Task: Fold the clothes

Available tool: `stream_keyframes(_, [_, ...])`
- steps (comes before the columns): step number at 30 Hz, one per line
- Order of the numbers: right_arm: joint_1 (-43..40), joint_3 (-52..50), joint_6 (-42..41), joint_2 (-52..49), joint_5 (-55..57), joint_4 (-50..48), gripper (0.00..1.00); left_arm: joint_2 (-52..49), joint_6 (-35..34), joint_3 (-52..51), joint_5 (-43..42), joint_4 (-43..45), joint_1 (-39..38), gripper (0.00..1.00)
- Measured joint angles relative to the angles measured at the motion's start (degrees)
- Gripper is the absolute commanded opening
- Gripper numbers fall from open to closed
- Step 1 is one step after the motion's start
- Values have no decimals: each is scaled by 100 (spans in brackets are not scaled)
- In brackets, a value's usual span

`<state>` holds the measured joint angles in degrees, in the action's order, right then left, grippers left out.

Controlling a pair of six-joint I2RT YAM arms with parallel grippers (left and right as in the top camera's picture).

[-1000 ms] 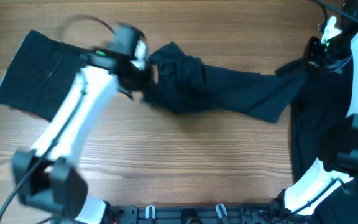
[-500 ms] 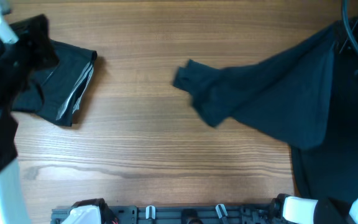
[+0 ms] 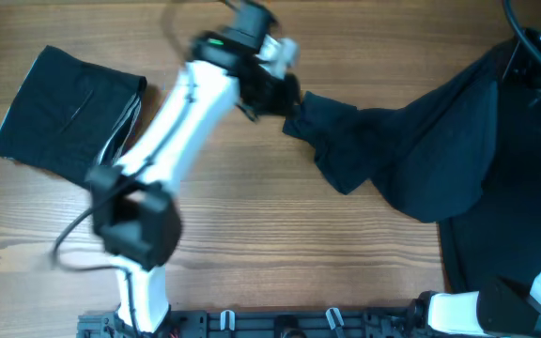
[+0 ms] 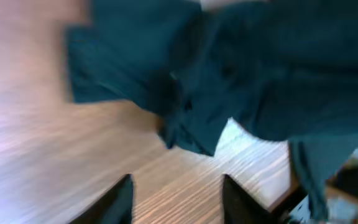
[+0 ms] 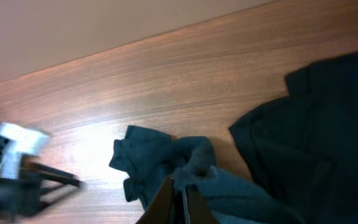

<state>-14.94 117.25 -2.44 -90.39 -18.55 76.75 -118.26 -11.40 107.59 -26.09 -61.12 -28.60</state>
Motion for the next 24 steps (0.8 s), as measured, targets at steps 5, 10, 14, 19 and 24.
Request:
stream_keyframes(5, [0,0,17,0,127,42,5,-870,-79,-2,-17,162,-1185,52])
stream_keyframes(10, [0,0,20,0,170,81,5,-1145,-529,-2,356,411,-1838,58])
stream_keyframes(14, [0,2,20,0,190,138,5,-1270,-855,-2,643,573,-1902,60])
stream_keyframes(19, [0,2,20,0,190,184,5,-1578,-973,-2,734,745,-1897,59])
stream_keyframes(24, [0,0,20,0,190,195,5,-1585,-1145,-2,981,741,-1897,59])
